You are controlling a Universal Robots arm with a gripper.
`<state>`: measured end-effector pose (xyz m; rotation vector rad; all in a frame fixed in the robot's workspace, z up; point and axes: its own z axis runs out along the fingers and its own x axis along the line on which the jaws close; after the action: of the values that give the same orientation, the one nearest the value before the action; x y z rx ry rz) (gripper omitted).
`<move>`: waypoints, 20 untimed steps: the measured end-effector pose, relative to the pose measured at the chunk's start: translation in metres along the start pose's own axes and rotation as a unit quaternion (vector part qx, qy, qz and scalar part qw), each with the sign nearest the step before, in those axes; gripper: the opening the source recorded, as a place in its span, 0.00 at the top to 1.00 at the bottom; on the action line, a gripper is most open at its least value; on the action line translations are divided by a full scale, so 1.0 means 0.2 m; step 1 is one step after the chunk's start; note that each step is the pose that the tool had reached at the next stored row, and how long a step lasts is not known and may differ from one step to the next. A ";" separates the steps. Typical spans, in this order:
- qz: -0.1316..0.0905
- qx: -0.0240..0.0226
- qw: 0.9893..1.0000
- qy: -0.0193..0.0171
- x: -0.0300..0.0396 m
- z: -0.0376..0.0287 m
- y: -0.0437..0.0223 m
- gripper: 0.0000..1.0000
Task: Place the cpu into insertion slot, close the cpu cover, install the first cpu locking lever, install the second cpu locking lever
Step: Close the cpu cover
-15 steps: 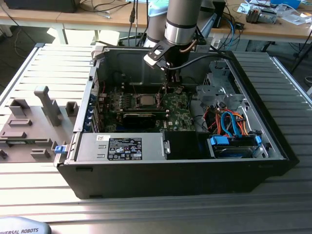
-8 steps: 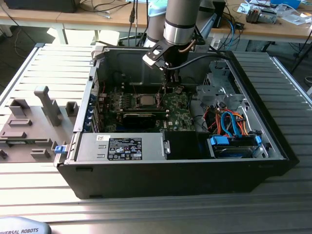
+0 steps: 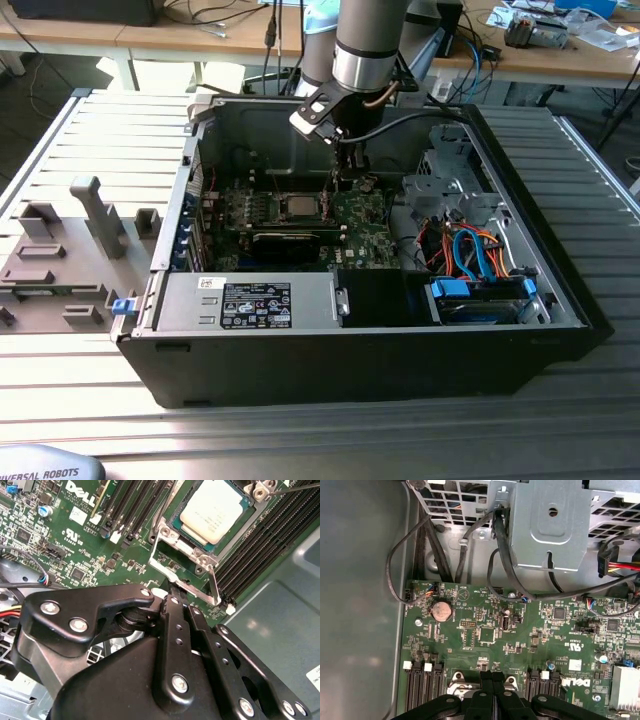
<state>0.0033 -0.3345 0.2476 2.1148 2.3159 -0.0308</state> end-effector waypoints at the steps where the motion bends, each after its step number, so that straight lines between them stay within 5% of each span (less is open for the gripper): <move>1: 0.000 0.000 1.000 0.000 0.000 0.000 -0.004 0.89; 20: 0.000 0.000 1.000 0.000 0.006 0.003 -0.068 0.89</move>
<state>-0.0104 -0.3345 0.2472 2.1148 2.3158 -0.0309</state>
